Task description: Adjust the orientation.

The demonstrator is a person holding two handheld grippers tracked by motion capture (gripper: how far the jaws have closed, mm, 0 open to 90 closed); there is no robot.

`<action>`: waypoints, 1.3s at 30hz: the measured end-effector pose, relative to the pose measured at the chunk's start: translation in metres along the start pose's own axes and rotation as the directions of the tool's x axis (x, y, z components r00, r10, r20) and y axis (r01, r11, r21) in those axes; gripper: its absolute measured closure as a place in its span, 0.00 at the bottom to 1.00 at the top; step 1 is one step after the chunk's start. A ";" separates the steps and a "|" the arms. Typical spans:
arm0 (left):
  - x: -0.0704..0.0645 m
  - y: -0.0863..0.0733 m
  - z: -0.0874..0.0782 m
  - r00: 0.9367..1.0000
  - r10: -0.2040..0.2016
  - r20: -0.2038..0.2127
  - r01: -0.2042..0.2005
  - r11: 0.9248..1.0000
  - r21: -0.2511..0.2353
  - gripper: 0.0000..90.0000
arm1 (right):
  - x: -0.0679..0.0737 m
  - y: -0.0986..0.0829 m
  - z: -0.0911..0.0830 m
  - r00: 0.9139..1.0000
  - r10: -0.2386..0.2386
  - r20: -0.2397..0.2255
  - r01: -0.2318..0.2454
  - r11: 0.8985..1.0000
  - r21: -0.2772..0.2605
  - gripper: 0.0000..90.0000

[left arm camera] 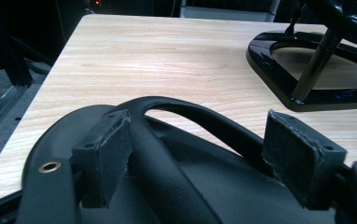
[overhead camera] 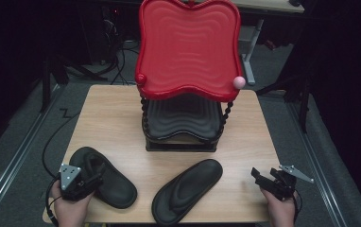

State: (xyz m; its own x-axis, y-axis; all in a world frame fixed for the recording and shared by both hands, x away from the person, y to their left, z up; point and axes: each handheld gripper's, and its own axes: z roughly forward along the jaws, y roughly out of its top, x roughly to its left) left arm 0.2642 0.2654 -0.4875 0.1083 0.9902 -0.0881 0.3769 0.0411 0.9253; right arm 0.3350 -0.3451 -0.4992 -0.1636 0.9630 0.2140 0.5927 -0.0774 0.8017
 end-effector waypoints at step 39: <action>-0.025 -0.014 -0.016 0.994 0.036 -0.104 -0.023 0.992 0.126 0.24 | 0.040 0.013 0.026 0.993 -0.102 -0.051 0.103 0.995 0.010 0.16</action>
State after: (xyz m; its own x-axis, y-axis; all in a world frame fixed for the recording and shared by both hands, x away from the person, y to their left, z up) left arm 0.2409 0.2421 -0.4925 0.0257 0.9995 -0.0160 0.4871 0.0014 0.8734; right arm 0.3565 -0.3008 -0.4948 -0.2632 0.9515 0.1592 0.5808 0.0245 0.8137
